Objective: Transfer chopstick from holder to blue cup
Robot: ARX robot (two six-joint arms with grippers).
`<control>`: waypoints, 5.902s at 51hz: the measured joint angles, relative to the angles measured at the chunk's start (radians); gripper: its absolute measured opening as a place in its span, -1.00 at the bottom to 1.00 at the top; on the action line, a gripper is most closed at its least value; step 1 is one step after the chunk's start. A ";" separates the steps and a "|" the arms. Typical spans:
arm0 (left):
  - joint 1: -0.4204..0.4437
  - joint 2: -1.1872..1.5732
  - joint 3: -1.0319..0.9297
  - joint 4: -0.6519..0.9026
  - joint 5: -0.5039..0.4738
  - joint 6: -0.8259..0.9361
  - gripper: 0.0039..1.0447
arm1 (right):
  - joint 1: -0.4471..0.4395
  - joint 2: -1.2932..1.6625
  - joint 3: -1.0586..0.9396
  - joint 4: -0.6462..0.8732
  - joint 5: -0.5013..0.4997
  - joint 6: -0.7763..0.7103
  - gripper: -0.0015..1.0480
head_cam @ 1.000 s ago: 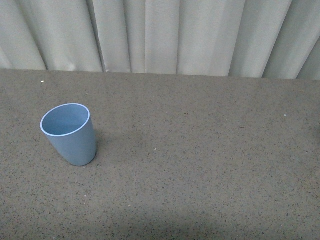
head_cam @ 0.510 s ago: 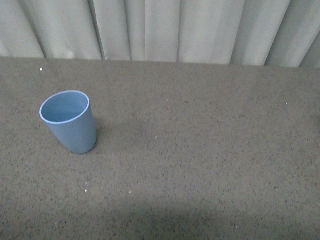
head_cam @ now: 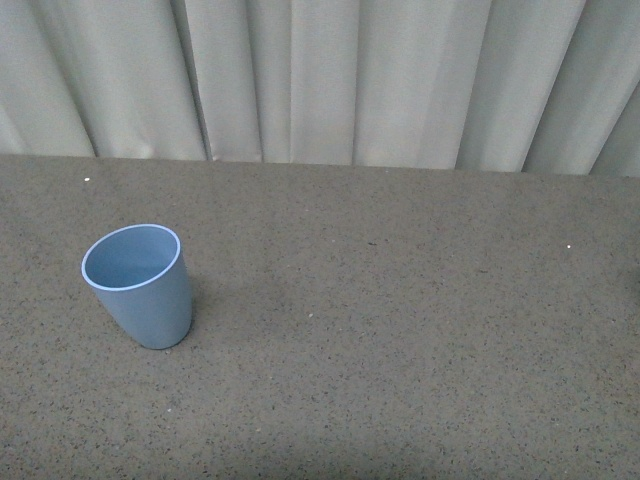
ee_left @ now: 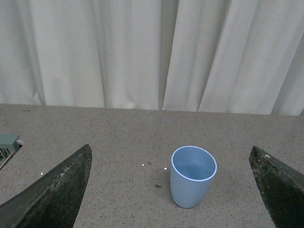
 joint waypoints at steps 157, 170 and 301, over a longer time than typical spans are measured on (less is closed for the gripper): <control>-0.366 1.267 0.423 0.137 -0.185 -0.626 0.88 | 0.000 0.000 0.000 0.000 0.000 0.000 0.82; -0.479 1.384 0.515 0.144 -0.224 -0.660 0.88 | 0.000 0.000 0.000 0.000 0.000 0.000 0.82; -0.212 1.701 0.668 0.084 -0.260 -0.702 0.88 | 0.000 0.000 0.000 0.000 0.000 0.000 0.82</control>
